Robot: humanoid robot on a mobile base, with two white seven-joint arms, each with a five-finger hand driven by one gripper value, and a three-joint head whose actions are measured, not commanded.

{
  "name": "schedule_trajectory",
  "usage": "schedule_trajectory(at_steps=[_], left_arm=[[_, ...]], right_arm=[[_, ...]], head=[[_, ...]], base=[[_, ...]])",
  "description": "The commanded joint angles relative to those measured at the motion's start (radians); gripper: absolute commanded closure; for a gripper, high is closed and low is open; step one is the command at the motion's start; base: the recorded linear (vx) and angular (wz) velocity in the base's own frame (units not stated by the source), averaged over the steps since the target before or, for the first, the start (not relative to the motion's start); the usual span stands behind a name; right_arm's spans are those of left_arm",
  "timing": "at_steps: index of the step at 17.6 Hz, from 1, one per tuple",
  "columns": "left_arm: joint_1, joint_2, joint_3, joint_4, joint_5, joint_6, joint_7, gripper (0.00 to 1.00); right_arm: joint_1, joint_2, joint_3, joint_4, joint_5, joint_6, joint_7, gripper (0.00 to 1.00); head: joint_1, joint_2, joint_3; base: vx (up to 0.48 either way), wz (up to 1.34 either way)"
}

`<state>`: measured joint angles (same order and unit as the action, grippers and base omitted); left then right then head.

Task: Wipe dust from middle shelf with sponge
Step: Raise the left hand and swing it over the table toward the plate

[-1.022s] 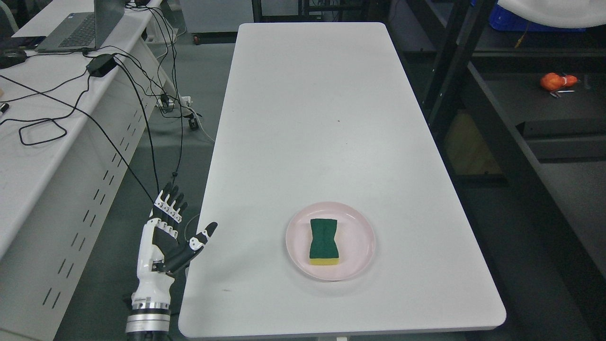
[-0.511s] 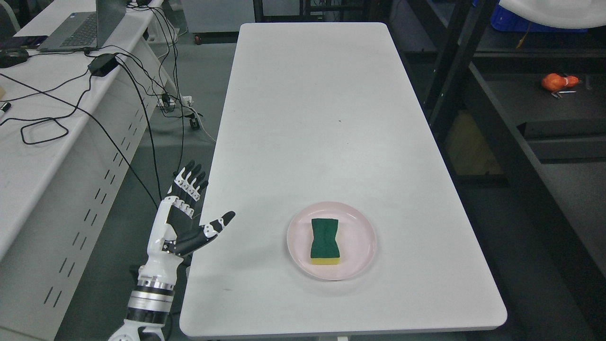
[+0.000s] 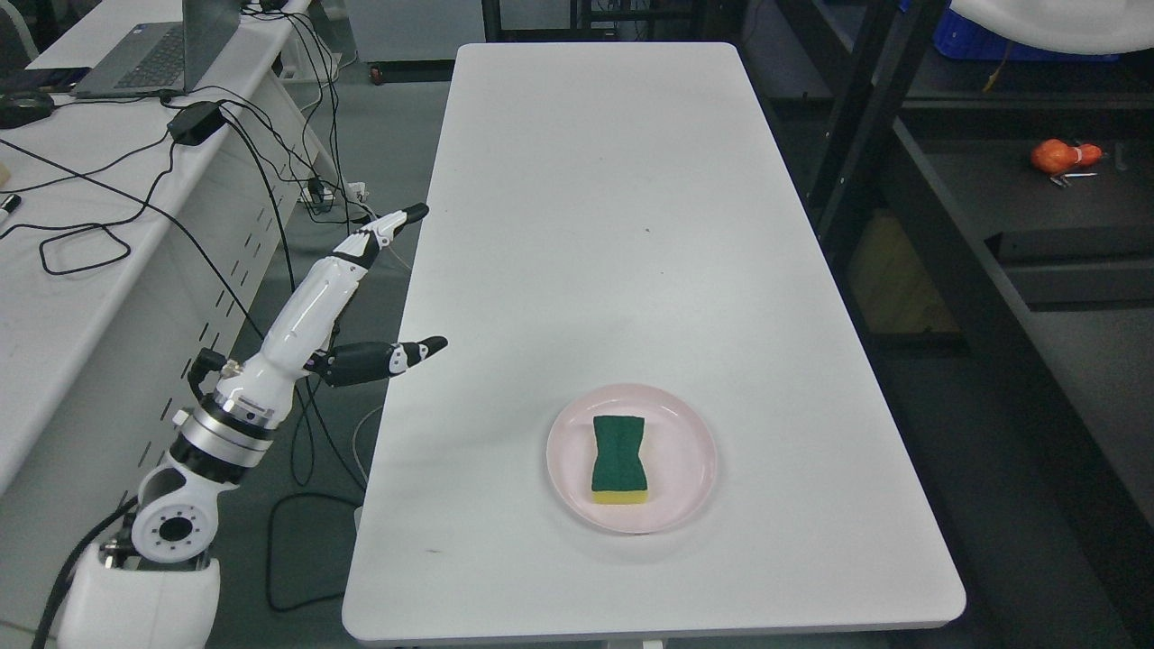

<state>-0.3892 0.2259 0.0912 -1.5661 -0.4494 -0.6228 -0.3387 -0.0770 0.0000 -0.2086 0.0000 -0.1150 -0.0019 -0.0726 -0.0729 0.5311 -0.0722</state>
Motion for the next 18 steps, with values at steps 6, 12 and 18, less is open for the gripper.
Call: schedule_trajectory(at_steps=[6, 12, 18], left_arm=[[-0.229, 0.191, -0.089, 0.276, -0.479, -0.146, 0.000, 0.04], [-0.295, 0.130, -0.266, 0.250, -0.469, -0.163, 0.000, 0.04], [-0.353, 0.129, -0.405, 0.262, -0.515, -0.163, 0.001, 0.04]], right_arm=[[0.000, -0.017, 0.000, -0.017, 0.000, 0.072, 0.000, 0.00], [0.000, -0.017, 0.000, -0.017, 0.000, 0.072, 0.000, 0.00], [-0.001, -0.017, 0.000, -0.017, 0.000, 0.072, 0.000, 0.00]], head=[[0.0000, 0.000, 0.000], [0.0000, 0.000, 0.000], [0.0000, 0.000, 0.000]], base=[[0.000, 0.00], [0.000, 0.00], [0.000, 0.00]])
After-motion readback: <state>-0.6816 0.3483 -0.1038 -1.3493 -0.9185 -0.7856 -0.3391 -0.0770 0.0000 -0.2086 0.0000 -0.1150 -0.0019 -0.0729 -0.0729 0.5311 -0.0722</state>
